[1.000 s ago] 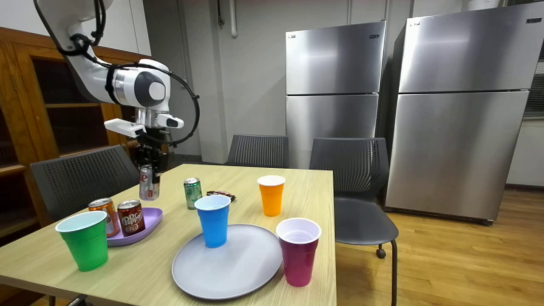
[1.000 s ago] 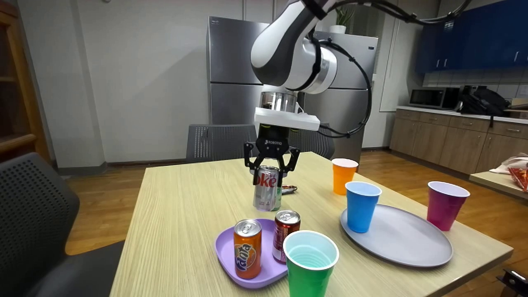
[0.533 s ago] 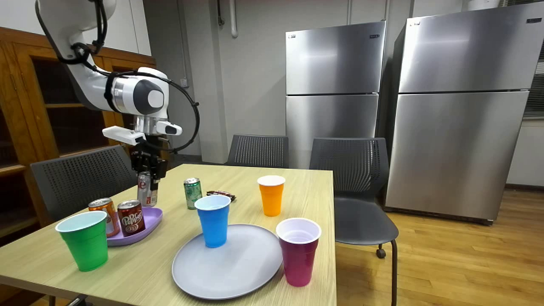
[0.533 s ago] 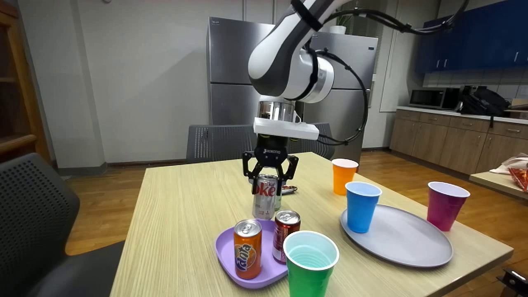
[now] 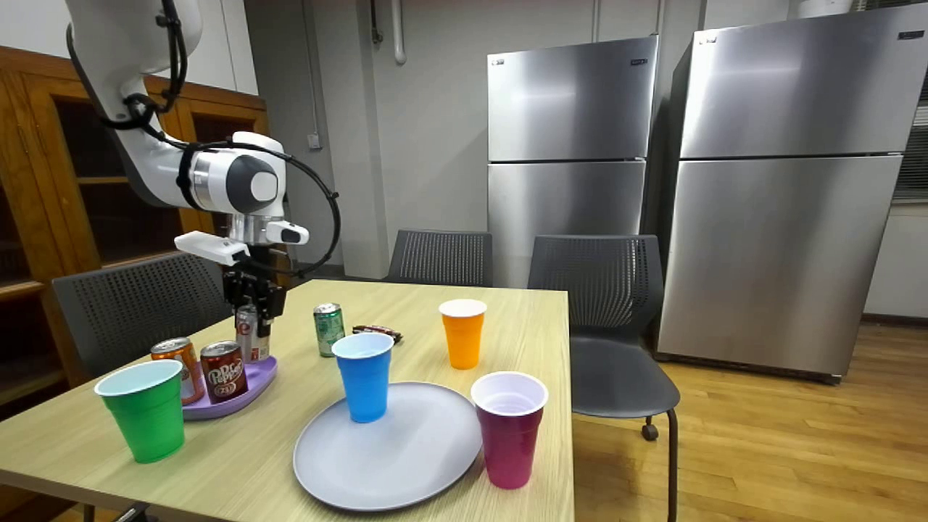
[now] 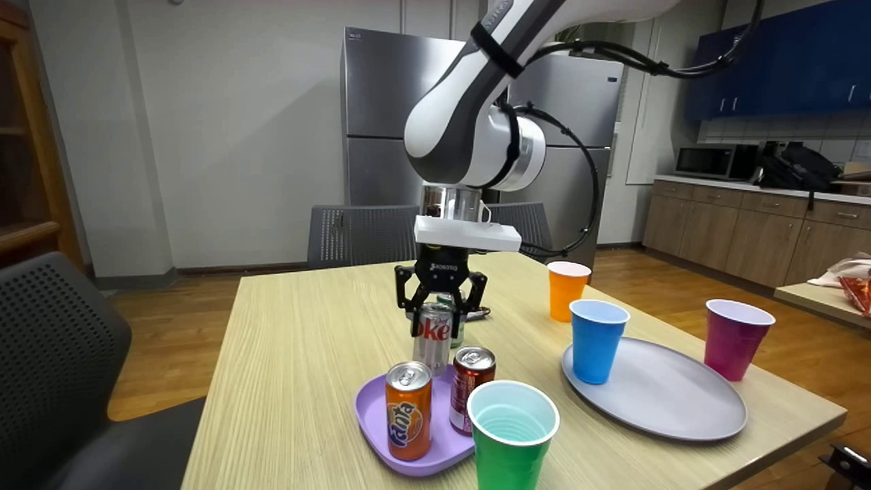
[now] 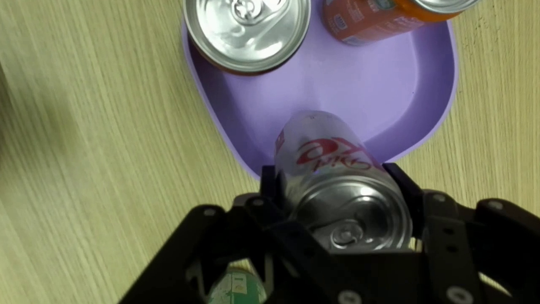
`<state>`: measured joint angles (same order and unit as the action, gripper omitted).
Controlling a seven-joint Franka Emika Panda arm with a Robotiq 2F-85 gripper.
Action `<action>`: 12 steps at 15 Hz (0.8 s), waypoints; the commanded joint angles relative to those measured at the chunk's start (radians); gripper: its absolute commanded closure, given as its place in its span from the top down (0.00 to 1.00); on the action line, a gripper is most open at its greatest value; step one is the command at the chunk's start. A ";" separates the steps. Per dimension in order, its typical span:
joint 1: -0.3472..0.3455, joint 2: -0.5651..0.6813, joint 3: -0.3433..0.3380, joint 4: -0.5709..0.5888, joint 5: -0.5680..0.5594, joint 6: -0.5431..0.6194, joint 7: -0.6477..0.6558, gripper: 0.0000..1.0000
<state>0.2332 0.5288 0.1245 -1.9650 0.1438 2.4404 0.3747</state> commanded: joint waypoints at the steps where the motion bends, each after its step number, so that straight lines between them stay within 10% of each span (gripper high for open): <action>1: 0.015 0.005 -0.013 -0.003 -0.017 0.027 -0.022 0.38; 12: 0.022 0.020 -0.014 -0.008 -0.036 0.047 -0.038 0.38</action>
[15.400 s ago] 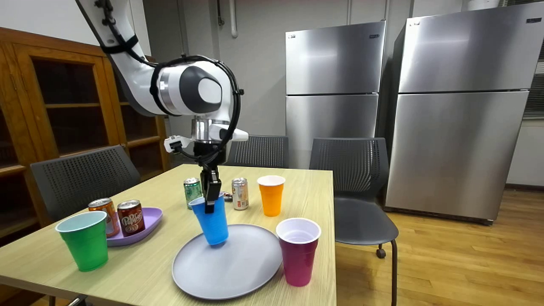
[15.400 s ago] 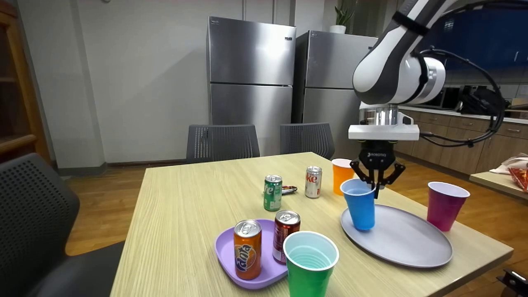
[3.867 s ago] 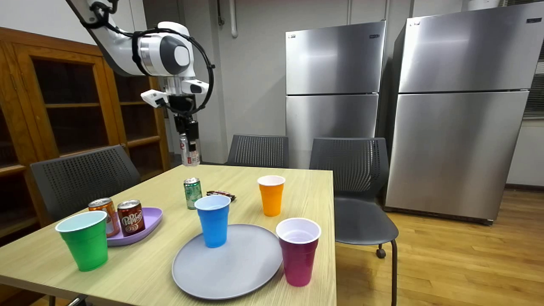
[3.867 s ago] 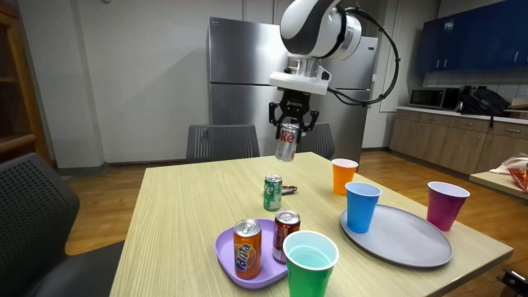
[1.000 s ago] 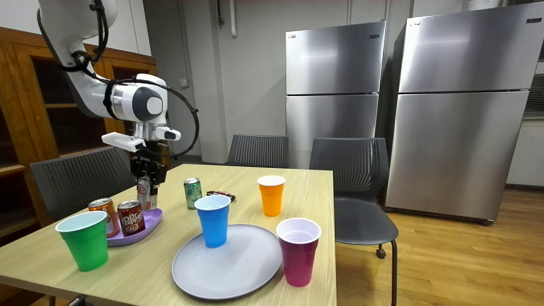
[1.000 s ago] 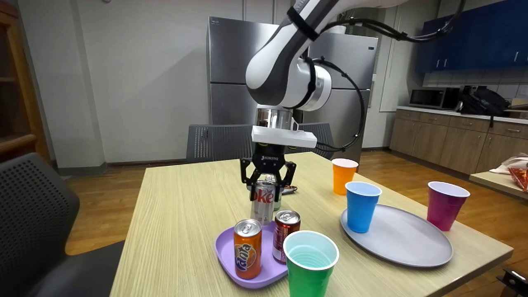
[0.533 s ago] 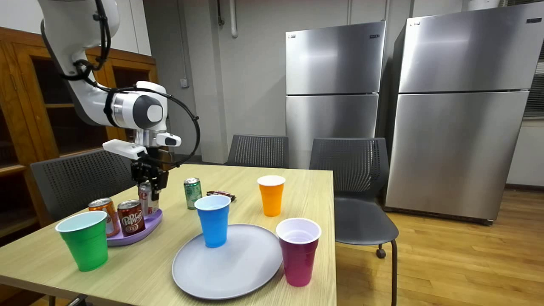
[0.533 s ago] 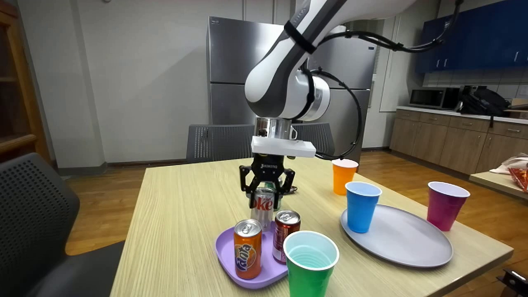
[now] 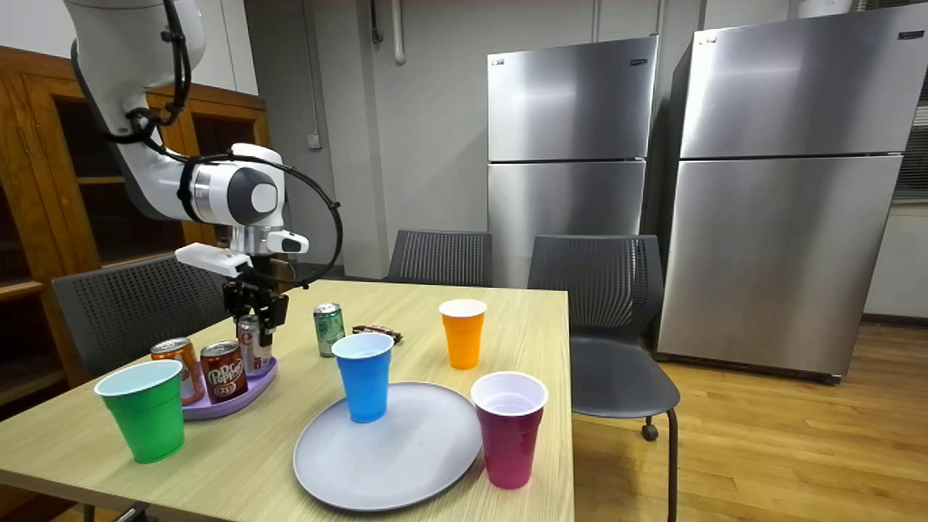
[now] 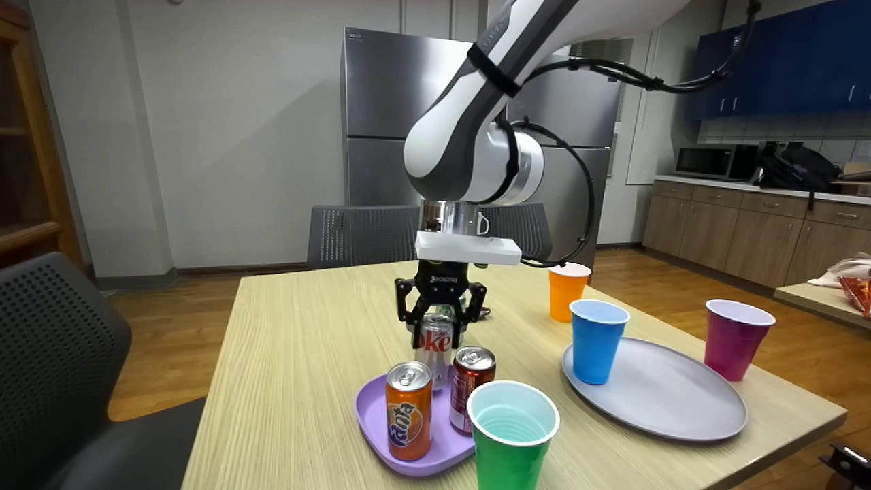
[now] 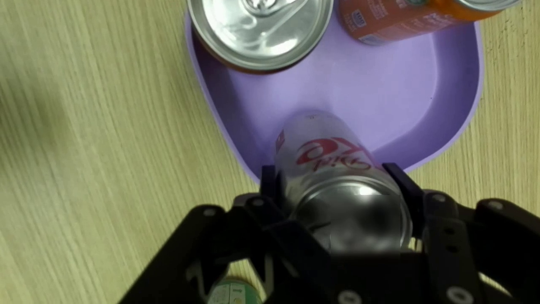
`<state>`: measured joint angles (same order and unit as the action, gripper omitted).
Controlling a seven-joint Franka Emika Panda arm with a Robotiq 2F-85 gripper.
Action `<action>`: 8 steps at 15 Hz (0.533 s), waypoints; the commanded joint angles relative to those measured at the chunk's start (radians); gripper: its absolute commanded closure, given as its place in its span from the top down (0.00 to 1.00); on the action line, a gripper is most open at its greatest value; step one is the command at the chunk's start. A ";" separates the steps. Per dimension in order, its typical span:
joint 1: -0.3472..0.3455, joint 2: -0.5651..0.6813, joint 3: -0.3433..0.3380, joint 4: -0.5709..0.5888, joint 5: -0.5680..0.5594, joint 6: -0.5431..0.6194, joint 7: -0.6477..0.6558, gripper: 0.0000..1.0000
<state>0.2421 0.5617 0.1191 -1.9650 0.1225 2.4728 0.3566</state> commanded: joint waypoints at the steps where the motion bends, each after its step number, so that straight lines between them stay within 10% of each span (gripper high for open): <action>1: 0.013 -0.014 -0.008 -0.010 -0.017 0.015 -0.024 0.38; 2: 0.014 -0.015 -0.007 -0.011 -0.020 0.012 -0.029 0.49; 3: 0.016 -0.015 -0.007 -0.011 -0.023 0.012 -0.033 0.88; 8: 0.022 -0.014 -0.007 -0.010 -0.031 0.013 -0.045 1.00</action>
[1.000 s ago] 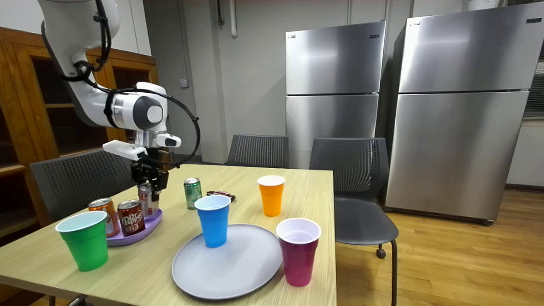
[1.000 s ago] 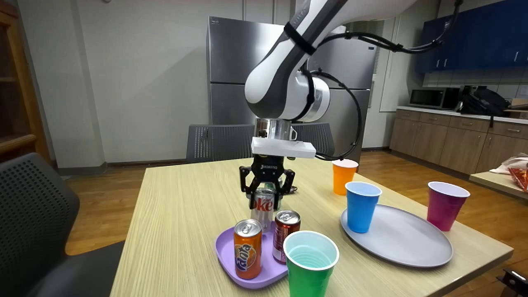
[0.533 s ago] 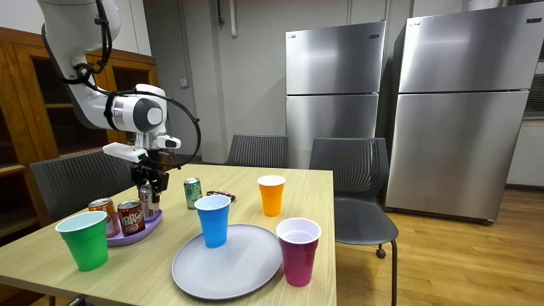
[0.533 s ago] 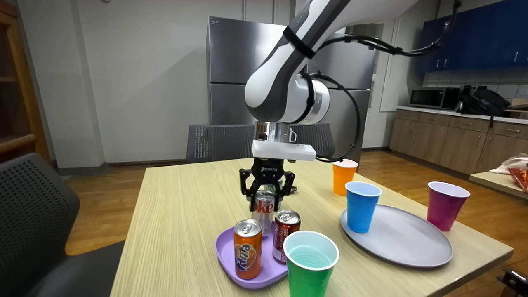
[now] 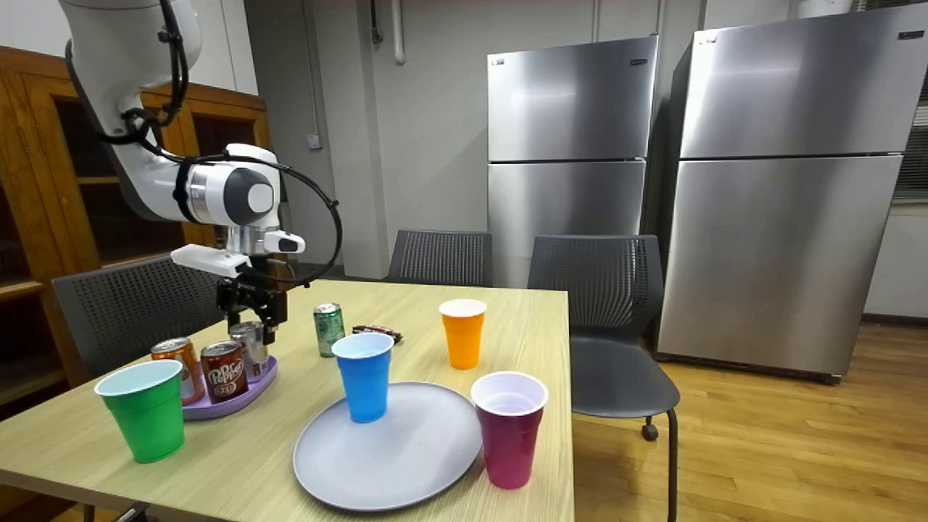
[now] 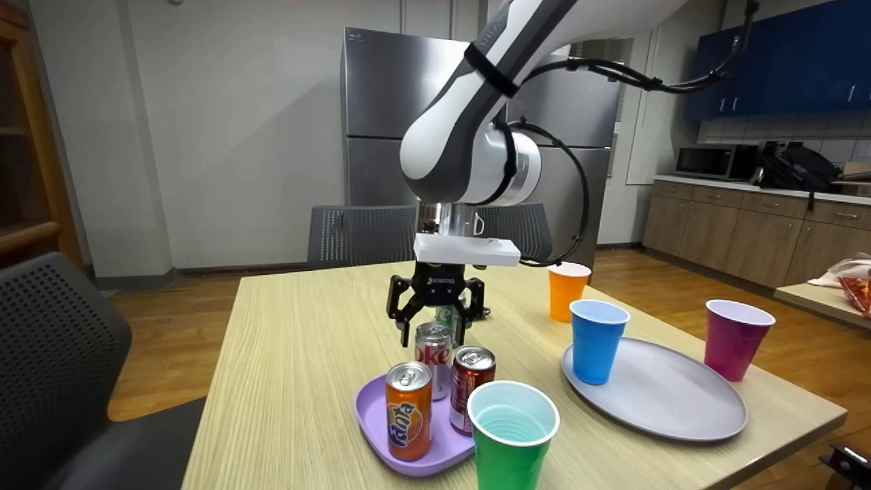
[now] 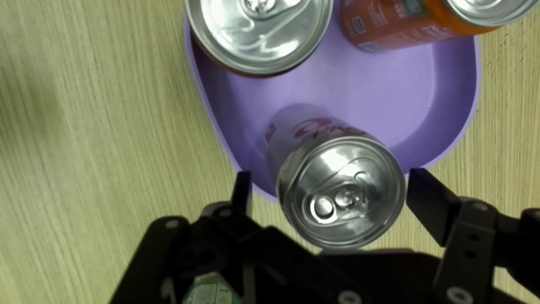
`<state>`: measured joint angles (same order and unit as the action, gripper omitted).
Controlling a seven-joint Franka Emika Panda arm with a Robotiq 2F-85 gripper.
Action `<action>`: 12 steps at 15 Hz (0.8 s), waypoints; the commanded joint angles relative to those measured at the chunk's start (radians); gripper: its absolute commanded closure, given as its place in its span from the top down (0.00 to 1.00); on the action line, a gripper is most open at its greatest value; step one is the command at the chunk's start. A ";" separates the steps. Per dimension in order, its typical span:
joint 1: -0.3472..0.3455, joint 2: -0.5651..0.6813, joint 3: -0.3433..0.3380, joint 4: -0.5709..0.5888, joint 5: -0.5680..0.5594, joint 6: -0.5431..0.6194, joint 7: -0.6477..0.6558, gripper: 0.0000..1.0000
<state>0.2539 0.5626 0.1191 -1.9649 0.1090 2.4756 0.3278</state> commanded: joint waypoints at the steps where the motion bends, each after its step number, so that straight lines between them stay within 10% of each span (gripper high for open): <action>1: 0.011 -0.015 -0.007 -0.009 -0.018 0.009 -0.018 1.00; 12: -0.007 -0.024 -0.075 0.102 -0.020 -0.078 0.030 1.00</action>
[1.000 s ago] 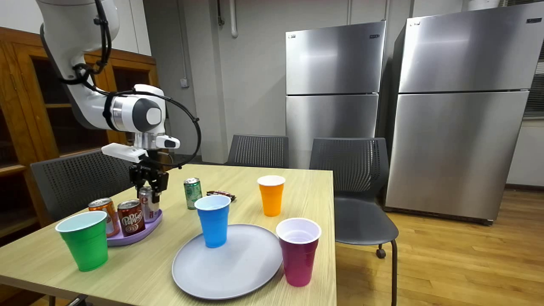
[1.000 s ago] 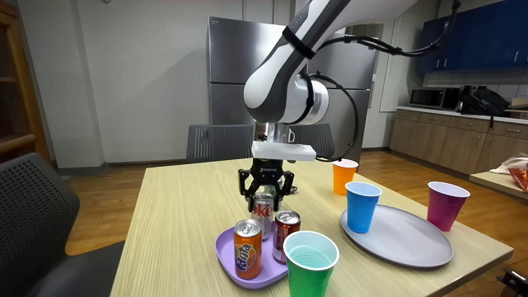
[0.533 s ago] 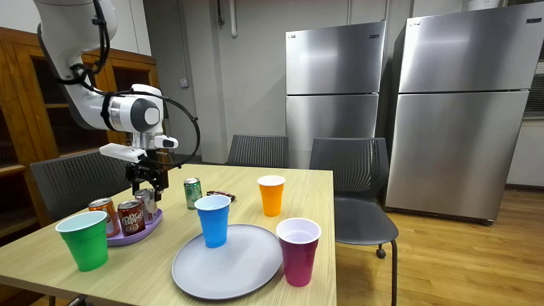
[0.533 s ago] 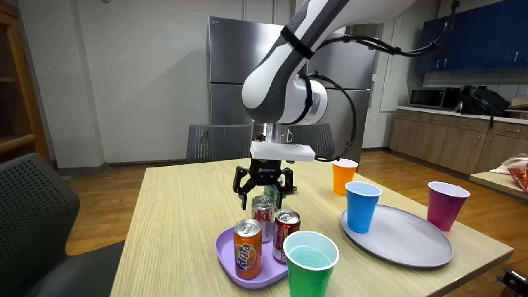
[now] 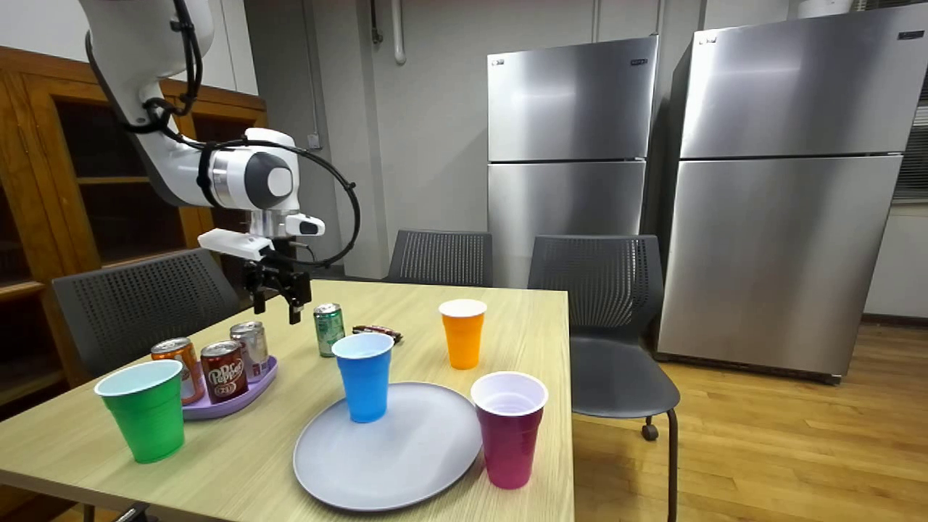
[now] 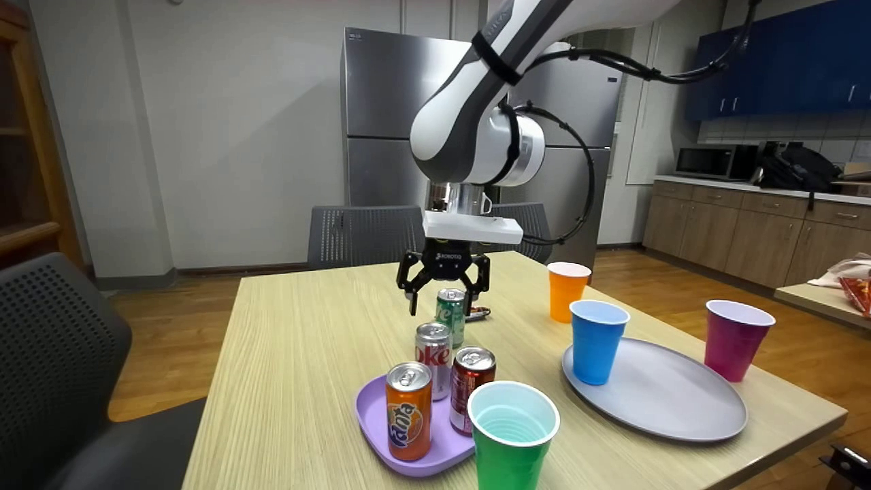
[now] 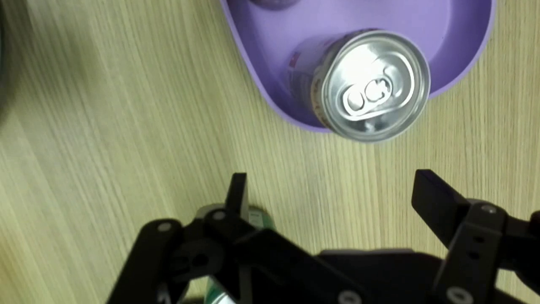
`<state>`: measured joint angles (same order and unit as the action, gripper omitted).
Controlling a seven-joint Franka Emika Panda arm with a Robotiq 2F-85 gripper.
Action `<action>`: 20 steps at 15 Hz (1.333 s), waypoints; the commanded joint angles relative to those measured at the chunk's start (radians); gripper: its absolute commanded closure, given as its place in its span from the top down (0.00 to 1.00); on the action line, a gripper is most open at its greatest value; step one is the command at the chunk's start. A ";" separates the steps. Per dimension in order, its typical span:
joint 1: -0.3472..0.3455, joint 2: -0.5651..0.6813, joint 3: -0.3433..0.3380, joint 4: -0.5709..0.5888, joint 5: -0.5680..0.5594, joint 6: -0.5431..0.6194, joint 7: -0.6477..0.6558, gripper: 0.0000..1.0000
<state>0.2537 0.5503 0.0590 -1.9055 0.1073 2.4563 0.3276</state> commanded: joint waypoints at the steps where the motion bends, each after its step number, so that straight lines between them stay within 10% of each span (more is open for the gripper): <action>1: -0.011 -0.008 -0.019 0.058 -0.017 -0.068 0.027 1.00; 20: -0.044 0.031 -0.056 0.120 -0.012 -0.004 0.018 1.00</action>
<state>0.2240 0.5565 -0.0005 -1.8260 0.1073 2.4463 0.3287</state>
